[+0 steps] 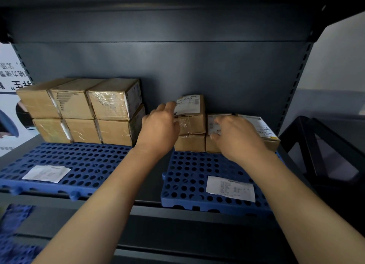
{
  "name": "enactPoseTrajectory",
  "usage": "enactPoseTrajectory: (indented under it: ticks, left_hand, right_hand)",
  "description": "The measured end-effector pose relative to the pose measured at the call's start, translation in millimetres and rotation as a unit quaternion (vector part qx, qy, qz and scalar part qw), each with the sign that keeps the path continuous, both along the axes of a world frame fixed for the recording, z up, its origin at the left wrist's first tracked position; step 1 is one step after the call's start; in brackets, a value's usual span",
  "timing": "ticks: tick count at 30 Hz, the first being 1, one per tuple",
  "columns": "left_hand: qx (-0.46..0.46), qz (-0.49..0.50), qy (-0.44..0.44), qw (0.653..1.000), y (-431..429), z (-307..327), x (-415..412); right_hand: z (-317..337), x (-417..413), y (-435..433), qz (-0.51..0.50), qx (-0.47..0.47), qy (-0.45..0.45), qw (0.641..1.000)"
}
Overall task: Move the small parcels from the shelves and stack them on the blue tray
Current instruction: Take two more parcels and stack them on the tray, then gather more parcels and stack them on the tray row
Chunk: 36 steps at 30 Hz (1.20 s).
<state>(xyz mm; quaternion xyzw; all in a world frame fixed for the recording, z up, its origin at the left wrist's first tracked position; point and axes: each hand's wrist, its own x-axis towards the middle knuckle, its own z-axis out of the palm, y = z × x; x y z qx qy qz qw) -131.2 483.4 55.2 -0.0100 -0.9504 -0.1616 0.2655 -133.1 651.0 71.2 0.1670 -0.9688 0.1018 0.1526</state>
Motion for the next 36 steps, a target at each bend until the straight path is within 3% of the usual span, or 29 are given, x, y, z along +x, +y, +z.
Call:
enactPoseTrajectory:
  ticks: [8,13,17,22,28,32,36]
  left_hand:
    - [-0.212,-0.126,0.083,0.966,32.9,22.3,39.2]
    - [-0.278,-0.235,0.101,0.926,58.4,25.8,60.6]
    - [-0.284,-0.361,0.114,0.881,85.8,18.6,84.8]
    - [-0.269,-0.526,0.120,0.798,124.7,-0.4,147.3]
    - [-0.206,-0.702,0.113,0.672,179.9,-17.1,256.3]
    - [-0.185,-0.780,0.109,0.587,209.6,-27.9,342.9]
    - [-0.184,-0.823,0.080,0.531,237.1,-47.0,434.6]
  right_hand:
    - [4.0,28.4,14.5,-0.091,0.087,-0.002,0.992]
    - [5.1,80.3,31.4,-0.229,0.101,-0.025,0.968]
    - [-8.1,145.4,48.2,-0.360,0.117,-0.042,0.925]
    - [-30.4,245.1,62.6,-0.515,0.086,-0.102,0.846]
    - [-48.6,397.8,72.4,-0.681,0.056,-0.151,0.715]
    - [-57.4,500.4,72.5,-0.762,0.024,-0.164,0.626]
    - [-73.6,601.6,72.9,-0.809,0.005,-0.179,0.560]
